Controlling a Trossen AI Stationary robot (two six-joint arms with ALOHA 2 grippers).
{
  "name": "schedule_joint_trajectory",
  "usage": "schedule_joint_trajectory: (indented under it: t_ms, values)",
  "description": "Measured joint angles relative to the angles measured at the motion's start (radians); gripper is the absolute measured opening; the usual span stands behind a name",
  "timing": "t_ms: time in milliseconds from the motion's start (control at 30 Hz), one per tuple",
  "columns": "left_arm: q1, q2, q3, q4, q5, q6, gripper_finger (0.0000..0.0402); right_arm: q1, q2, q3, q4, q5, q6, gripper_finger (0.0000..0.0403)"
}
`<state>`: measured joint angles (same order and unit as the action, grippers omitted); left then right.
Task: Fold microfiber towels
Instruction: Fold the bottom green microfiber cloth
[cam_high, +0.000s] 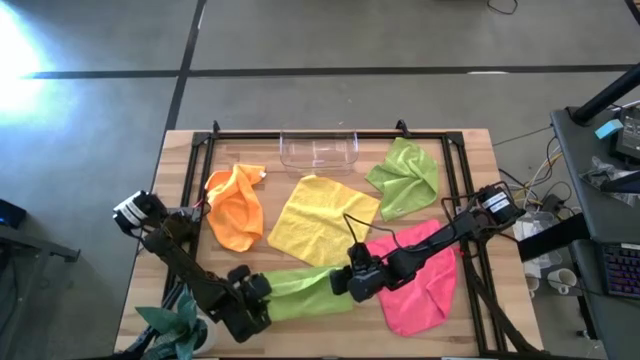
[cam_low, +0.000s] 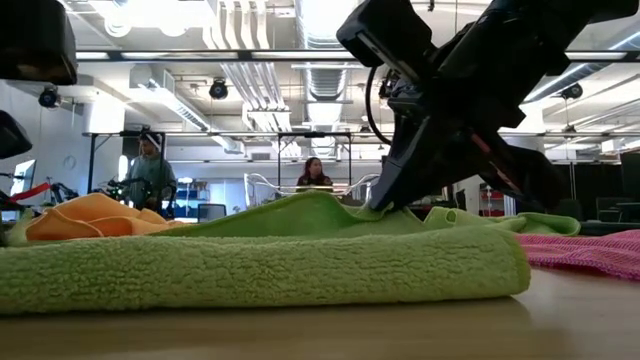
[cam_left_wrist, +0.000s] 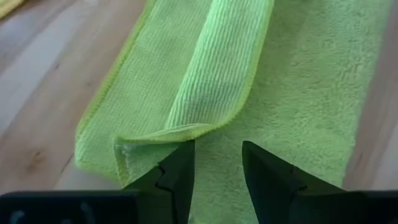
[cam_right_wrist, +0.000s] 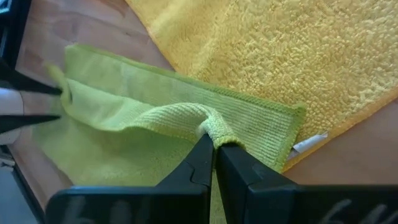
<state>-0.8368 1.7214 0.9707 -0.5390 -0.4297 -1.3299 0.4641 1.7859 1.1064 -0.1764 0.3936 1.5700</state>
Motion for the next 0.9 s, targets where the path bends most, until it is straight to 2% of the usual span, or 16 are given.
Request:
schedule_joint_trajectory:
  t_ms: [133, 400, 700, 900]
  values:
    - [0.000, -0.004, 0.000, -0.017, -0.027, -0.039, 0.0118, 0.000, 0.000, 0.001, -0.005, -0.001, -0.002, 0.0009]
    - [0.004, -0.007, 0.000, -0.183, -0.102, -0.237, 0.0118, 0.000, 0.000, 0.001, -0.008, -0.004, -0.021, 0.0009]
    - [0.009, -0.022, 0.004, -0.196, -0.096, -0.235, 0.0118, 0.000, 0.000, 0.002, -0.014, -0.005, -0.064, 0.0009]
    - [0.009, -0.080, 0.028, -0.196, -0.095, -0.181, 0.0118, -0.007, -0.012, 0.002, -0.096, -0.019, -0.052, 0.0010]
